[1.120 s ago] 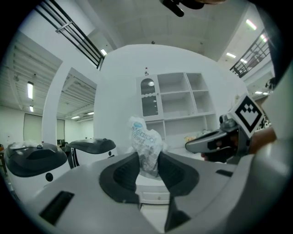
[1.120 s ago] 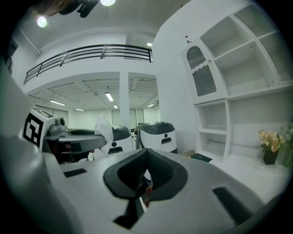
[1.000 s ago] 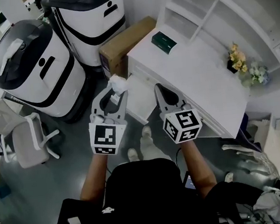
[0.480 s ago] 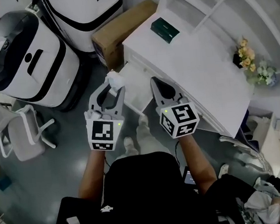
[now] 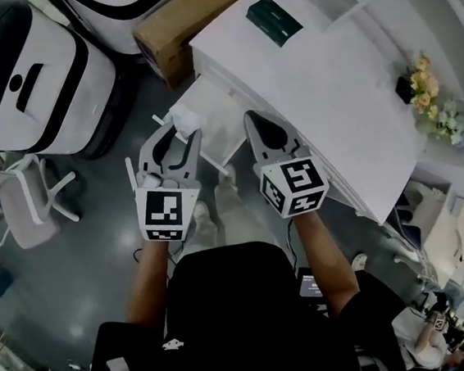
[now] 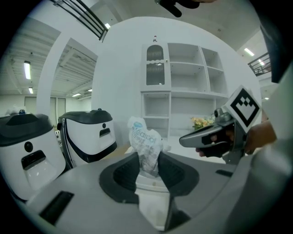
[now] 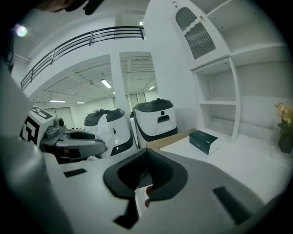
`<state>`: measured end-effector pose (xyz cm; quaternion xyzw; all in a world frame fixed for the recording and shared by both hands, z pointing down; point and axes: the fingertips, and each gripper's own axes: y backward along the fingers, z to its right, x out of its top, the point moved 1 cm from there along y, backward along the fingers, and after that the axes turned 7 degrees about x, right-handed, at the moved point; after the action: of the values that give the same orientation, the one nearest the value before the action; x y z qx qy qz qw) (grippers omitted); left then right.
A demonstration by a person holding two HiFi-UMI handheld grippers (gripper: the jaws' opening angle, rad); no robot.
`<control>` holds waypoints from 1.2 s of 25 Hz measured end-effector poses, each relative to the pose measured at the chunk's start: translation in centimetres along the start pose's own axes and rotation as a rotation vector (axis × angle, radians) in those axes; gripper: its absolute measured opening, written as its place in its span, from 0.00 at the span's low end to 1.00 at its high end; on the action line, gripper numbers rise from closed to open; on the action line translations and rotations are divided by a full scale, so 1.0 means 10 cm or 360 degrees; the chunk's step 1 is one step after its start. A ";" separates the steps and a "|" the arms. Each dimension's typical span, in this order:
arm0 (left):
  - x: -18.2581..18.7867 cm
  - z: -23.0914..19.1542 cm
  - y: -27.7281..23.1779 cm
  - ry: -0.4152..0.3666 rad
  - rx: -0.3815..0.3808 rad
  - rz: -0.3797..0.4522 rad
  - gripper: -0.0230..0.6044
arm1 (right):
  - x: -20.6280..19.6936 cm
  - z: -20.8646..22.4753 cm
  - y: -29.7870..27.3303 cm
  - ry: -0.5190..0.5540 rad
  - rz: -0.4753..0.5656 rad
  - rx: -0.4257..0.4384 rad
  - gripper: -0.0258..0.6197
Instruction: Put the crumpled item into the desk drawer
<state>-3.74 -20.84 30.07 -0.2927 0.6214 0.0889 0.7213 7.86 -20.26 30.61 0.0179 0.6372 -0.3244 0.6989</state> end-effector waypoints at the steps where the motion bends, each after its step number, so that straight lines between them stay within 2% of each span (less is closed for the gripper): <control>1: -0.06 0.02 -0.03 0.0005 -0.0003 -0.0023 0.22 | -0.06 0.03 -0.02 -0.0009 -0.0021 0.0007 0.03; 10: -0.64 0.19 -0.35 0.0029 -0.0029 -0.0181 0.22 | -0.62 0.30 -0.25 -0.0073 -0.0192 0.0056 0.03; 20: -1.38 0.27 -0.79 0.0020 -0.0115 -0.0377 0.22 | -1.27 0.48 -0.57 -0.0088 -0.0375 0.0109 0.03; 27: -2.06 0.36 -1.11 0.0044 -0.0186 -0.0548 0.22 | -1.77 0.60 -0.78 -0.0136 -0.0478 0.0130 0.03; 30: -2.35 0.42 -1.18 0.0001 -0.0208 -0.0620 0.22 | -2.06 0.65 -0.82 -0.0188 -0.0535 0.0131 0.03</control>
<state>0.68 -22.67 56.30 -0.4534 0.5463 -0.0124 0.7041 10.11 -20.71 53.55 -0.0795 0.5753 -0.4629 0.6696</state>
